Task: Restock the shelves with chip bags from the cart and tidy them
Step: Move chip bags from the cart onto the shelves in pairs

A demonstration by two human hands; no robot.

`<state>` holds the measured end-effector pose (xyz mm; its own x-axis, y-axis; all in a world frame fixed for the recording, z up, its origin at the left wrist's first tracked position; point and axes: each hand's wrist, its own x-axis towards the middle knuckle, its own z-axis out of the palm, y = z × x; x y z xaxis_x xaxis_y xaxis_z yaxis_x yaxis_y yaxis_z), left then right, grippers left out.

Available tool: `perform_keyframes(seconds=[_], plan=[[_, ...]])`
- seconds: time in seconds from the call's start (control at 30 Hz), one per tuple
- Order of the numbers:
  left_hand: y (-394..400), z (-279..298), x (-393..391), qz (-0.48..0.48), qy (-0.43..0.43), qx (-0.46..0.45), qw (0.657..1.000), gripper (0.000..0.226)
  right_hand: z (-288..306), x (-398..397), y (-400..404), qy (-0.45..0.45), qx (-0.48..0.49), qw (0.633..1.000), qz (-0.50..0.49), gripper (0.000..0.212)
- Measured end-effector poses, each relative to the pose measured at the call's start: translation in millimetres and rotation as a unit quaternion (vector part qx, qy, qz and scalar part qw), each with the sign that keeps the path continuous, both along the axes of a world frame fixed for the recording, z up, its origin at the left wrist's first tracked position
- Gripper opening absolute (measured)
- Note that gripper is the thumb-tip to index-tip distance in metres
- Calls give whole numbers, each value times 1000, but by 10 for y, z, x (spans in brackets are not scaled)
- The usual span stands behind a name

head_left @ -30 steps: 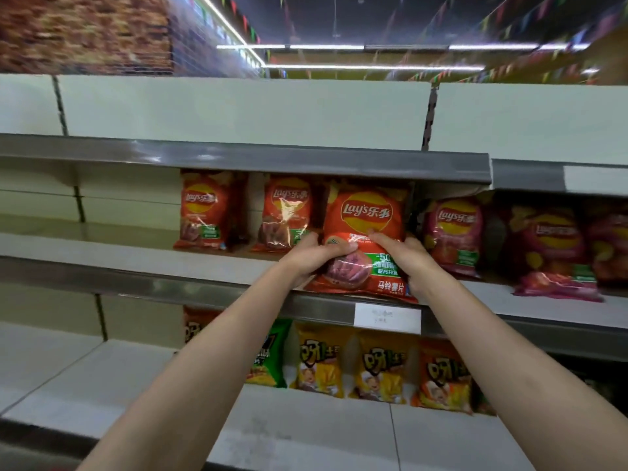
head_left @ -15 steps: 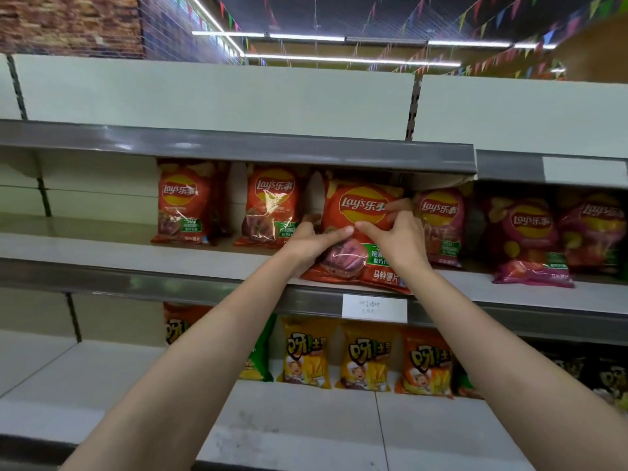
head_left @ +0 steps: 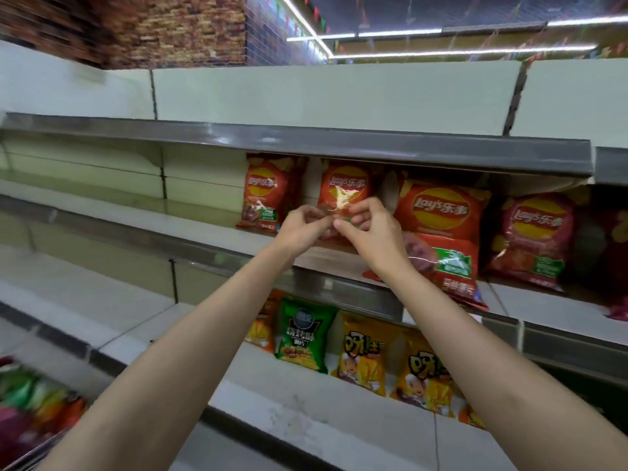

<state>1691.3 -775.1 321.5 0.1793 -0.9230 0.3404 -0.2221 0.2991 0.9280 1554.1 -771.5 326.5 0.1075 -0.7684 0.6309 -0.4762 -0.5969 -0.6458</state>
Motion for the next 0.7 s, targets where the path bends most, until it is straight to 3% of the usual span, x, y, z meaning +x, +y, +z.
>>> perform_keyframes(seconds=[0.33, 0.43, 0.7], plan=[[716, -246, 1052, 232, 77, -56, 968, 4, -168, 981, 257, -16, 42, 966, 253, 27], [1055, -428, 1319, 298, 84, -40, 950, 12, -290, 1334, 412, -3, 49, 947, 318, 30], [1991, -879, 2050, 426, 108, 22, 898, 7, -758, 2284, 949, 34, 109, 876, 468, 25]])
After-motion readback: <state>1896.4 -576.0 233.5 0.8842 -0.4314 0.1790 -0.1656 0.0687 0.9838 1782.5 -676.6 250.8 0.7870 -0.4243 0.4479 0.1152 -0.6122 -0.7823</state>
